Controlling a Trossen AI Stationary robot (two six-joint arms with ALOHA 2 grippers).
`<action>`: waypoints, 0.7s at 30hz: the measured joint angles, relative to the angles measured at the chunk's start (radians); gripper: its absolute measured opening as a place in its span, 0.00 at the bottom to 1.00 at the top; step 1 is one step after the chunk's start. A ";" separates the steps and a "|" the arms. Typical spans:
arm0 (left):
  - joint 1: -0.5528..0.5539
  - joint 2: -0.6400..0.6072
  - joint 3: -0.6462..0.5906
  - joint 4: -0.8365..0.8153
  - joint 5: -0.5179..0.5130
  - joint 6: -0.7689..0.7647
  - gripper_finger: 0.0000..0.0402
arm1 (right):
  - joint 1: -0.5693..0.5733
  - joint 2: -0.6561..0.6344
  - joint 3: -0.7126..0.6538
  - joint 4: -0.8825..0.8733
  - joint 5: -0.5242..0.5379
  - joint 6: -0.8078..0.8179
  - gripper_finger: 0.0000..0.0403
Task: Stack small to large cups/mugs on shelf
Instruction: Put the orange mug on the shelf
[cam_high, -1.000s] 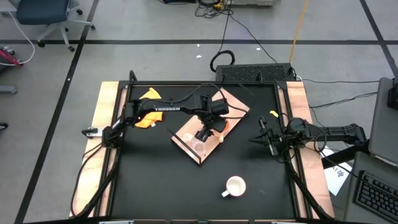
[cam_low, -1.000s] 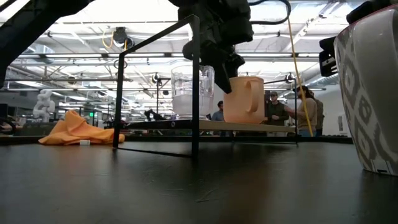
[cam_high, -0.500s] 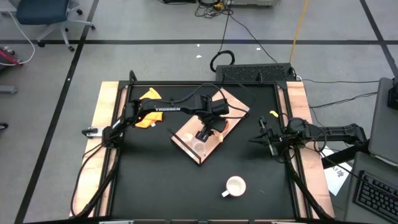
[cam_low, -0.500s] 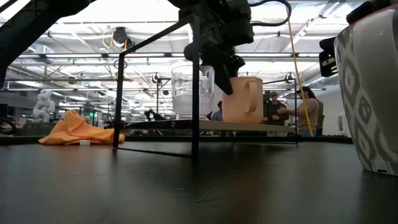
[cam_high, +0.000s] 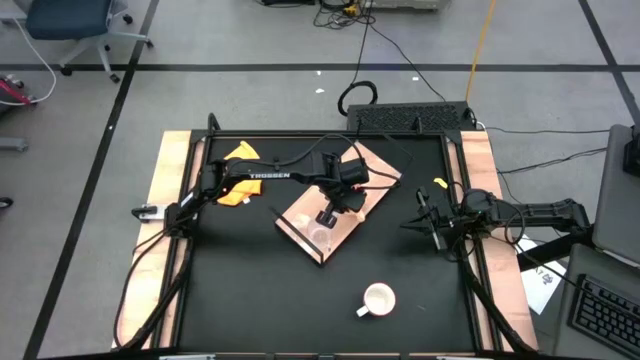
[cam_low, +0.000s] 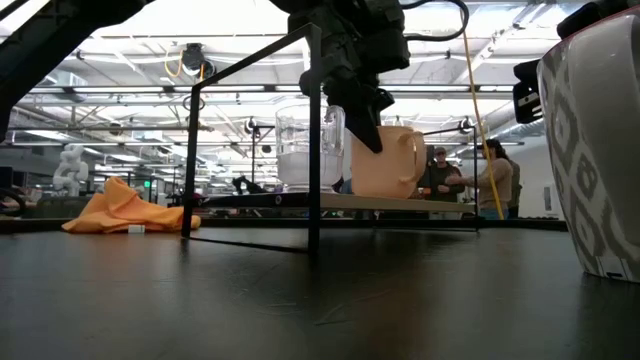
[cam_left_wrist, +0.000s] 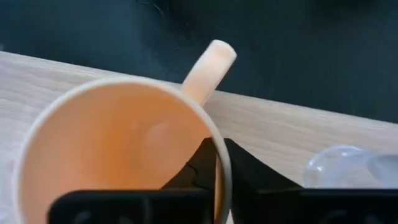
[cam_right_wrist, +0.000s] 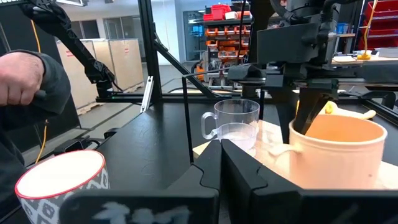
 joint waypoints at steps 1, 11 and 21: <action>0.000 0.000 0.000 0.006 -0.001 -0.013 0.03 | 0.000 0.000 0.000 0.000 0.000 0.000 0.00; 0.000 0.000 0.000 0.010 -0.016 -0.179 0.02 | 0.000 0.000 0.000 0.008 0.000 0.004 0.00; -0.003 -0.003 0.000 -0.018 -0.017 -0.293 0.02 | 0.000 0.000 0.000 0.040 0.000 0.019 0.00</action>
